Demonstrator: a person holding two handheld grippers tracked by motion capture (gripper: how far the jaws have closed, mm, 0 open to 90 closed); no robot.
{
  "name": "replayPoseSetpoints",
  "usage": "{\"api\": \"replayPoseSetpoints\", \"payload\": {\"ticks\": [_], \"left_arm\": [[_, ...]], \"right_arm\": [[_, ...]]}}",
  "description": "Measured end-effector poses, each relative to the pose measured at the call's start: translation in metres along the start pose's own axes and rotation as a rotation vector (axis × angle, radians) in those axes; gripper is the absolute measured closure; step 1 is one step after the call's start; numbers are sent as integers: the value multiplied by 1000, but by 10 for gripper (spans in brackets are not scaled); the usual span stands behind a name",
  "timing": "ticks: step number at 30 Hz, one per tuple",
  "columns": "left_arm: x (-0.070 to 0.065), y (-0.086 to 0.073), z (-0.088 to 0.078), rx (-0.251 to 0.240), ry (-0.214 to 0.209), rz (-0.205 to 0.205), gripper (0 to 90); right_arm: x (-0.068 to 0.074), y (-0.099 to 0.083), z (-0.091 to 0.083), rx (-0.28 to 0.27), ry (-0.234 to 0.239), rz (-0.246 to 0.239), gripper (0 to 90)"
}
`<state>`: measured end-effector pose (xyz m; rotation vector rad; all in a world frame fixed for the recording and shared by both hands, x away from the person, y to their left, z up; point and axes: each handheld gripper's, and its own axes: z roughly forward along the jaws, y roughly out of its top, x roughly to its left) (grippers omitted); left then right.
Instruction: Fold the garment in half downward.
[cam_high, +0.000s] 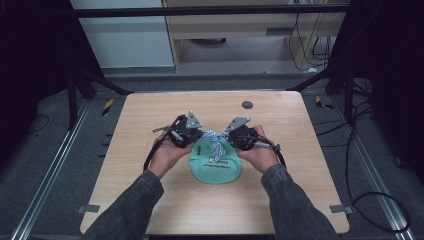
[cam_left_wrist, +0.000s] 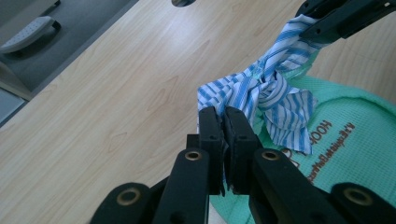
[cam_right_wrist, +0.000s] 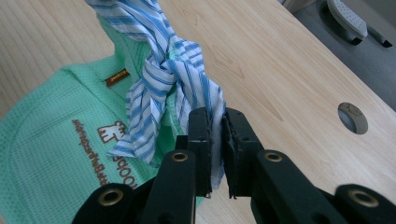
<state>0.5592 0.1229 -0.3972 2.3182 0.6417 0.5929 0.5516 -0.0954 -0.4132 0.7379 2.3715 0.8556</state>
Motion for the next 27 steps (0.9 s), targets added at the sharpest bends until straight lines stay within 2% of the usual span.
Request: {"api": "replayPoseSetpoints", "payload": {"ticks": [11, 27], "left_arm": [[-11, -14, -2, -6, -30, 2, 870], [-20, -24, -2, -13, -46, -1, 869]], "right_arm": [[12, -13, -1, -9, 8, -11, 818], [22, -23, -5, -13, 19, -18, 813]]}}
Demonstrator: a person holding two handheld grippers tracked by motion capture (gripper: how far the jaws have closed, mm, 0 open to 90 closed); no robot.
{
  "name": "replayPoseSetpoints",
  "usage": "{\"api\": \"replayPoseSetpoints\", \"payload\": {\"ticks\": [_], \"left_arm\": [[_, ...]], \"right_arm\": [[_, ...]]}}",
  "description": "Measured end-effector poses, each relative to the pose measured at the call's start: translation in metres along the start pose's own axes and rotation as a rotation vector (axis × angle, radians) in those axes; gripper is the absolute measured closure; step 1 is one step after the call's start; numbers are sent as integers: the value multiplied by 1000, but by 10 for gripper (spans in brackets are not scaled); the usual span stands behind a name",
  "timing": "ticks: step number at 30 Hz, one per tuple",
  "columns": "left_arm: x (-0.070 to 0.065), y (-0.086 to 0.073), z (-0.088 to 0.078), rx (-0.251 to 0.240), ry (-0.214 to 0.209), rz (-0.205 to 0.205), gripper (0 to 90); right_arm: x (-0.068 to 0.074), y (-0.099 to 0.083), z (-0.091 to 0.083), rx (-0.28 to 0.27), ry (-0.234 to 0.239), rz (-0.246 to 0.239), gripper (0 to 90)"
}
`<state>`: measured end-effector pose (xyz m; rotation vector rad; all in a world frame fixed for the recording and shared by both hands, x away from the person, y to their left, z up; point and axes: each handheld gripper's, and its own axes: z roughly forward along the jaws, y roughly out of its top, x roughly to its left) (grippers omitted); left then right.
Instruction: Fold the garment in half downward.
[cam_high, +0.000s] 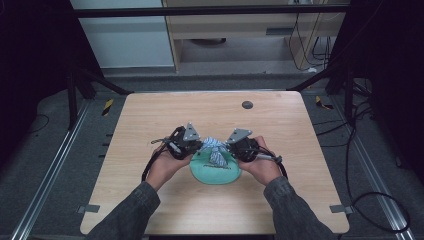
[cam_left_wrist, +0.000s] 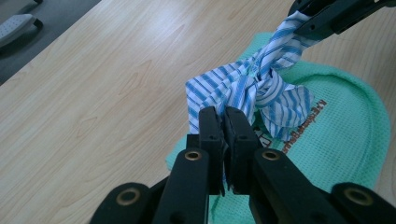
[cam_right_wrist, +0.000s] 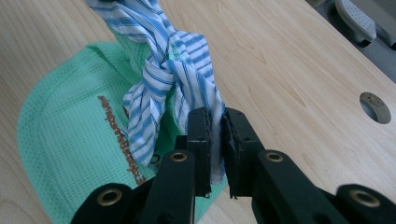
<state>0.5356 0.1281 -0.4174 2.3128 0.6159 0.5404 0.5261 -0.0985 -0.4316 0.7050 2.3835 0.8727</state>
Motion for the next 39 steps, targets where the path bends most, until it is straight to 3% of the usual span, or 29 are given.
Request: {"api": "replayPoseSetpoints", "payload": {"ticks": [5, 28, 32, 39], "left_arm": [[-2, -5, 3, -6, -14, -17, 868], [-17, -17, 4, -9, -47, -12, 866], [-18, -20, 5, -6, -52, -10, 867], [-16, -17, 5, -12, -52, -15, 867]], "right_arm": [[4, -6, 1, 4, 3, 4, 805], [14, -19, -1, 9, 18, 0, 808], [18, -21, 1, 19, 23, -2, 754], [17, -21, 9, 50, 29, 26, 571]]}}
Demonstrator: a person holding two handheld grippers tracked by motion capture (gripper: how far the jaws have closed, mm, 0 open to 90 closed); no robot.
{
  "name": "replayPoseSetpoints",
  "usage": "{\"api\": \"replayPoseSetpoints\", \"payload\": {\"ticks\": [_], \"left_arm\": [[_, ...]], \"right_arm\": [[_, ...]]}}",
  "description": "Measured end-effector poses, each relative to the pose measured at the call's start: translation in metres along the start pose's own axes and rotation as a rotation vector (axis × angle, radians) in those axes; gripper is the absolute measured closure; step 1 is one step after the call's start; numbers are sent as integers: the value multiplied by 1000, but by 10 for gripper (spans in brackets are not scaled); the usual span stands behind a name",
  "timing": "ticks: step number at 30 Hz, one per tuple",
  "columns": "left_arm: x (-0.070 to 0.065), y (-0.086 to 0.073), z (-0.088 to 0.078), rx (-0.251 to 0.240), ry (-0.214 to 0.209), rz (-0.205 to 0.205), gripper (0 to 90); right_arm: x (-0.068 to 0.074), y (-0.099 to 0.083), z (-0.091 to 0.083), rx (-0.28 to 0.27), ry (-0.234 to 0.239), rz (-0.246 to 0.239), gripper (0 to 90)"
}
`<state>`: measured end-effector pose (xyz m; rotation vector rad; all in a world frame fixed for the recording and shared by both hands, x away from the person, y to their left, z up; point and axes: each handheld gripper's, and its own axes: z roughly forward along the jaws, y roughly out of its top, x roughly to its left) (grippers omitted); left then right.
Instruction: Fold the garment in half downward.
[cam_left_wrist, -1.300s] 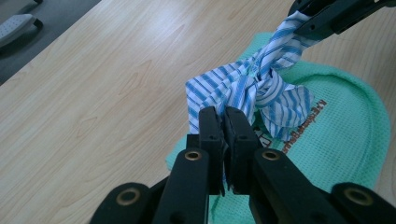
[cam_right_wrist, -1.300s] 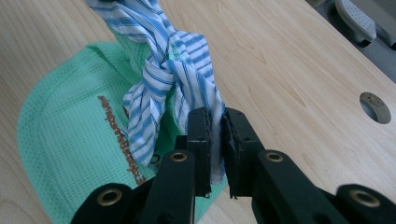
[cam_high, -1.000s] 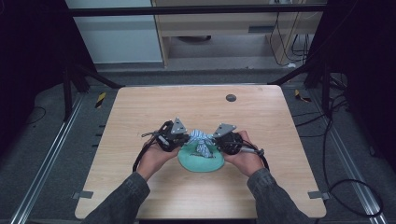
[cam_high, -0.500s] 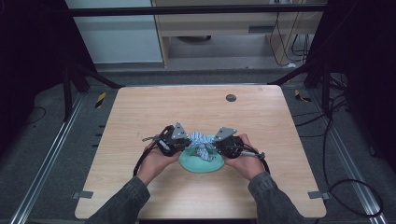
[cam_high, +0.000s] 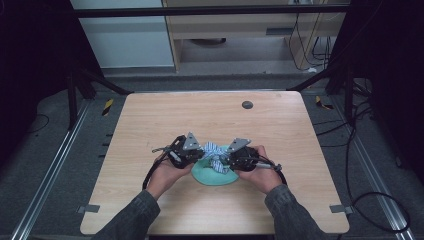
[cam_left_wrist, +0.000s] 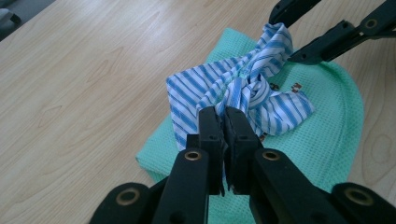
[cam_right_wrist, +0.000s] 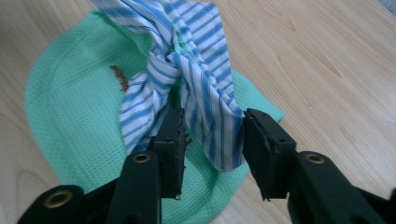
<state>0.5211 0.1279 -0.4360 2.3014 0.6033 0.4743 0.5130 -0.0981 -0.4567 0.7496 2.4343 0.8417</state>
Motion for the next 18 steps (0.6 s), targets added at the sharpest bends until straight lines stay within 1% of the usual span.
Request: {"api": "replayPoseSetpoints", "payload": {"ticks": [2, 5, 7, 9, 12, 13, 16, 18], "left_arm": [[1, 1, 0, -2, 2, 2, 867], [1, 0, -1, -1, 0, 3, 867], [1, 0, -1, -2, -1, 1, 867], [1, -1, -2, -5, -1, -1, 867], [1, -3, -4, -14, 0, -6, 866], [1, -3, -4, -16, 0, -9, 866], [2, -5, -5, -17, 2, -10, 863], [1, -8, -5, -19, 0, -9, 862]], "right_arm": [[-4, 0, 2, 11, -5, 17, 543], [-9, 0, 4, 17, 6, 35, 510], [-10, 1, 6, 24, 14, 44, 518], [-9, 2, 5, 25, 34, 25, 591], [-5, 4, 2, 19, 50, -4, 730], [-3, 4, 0, 20, 48, -17, 758], [3, 5, -3, 18, 46, -41, 813], [7, 5, -5, 19, 39, -51, 820]]}}
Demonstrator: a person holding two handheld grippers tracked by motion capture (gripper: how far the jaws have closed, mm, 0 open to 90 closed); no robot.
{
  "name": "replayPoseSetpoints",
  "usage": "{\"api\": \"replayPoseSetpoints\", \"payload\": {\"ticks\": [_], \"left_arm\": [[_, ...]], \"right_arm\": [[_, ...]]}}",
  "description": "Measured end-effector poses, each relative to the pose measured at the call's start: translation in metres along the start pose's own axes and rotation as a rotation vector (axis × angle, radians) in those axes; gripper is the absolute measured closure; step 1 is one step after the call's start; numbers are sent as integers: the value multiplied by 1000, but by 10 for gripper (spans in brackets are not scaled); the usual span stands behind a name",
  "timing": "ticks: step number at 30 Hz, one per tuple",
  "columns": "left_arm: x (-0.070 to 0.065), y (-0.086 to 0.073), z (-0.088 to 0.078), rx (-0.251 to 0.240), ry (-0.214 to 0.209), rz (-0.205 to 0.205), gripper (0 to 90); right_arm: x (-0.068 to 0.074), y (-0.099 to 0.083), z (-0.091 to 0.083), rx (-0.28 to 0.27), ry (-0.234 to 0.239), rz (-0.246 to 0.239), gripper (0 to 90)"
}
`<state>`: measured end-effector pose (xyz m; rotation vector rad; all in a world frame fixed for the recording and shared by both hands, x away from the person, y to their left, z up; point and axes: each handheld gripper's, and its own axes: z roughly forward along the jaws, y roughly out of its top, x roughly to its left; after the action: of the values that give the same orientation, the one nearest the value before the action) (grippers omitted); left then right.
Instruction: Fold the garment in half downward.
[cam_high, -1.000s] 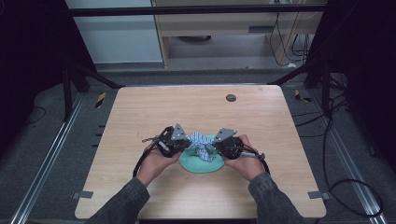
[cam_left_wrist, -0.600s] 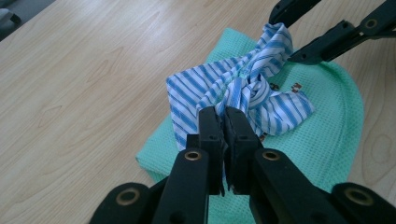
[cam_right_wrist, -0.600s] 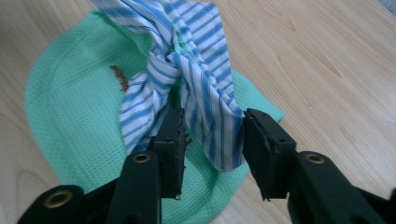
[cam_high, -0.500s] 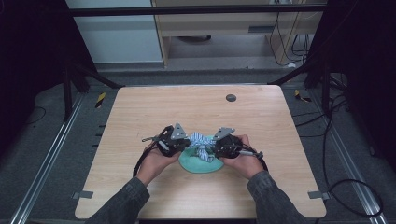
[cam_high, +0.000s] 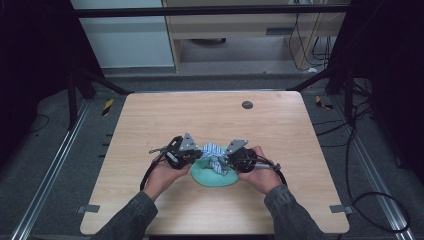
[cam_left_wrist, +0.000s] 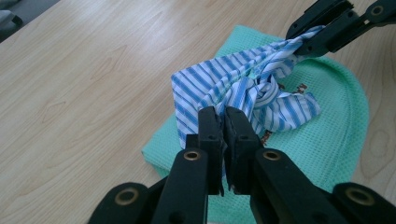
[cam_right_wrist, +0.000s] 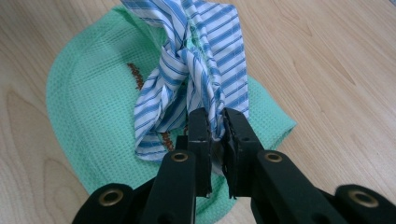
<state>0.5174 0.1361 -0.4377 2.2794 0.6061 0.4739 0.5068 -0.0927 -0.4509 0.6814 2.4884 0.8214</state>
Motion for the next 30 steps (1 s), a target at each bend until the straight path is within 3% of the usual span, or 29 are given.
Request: {"api": "replayPoseSetpoints", "payload": {"ticks": [12, 30], "left_arm": [[-16, -27, 6, 26, -32, 1, 862], [-27, -46, 8, 54, -61, 10, 875]], "right_arm": [[19, -14, 2, 7, 14, -13, 820], [32, -26, 6, 49, 34, -77, 849]]}}
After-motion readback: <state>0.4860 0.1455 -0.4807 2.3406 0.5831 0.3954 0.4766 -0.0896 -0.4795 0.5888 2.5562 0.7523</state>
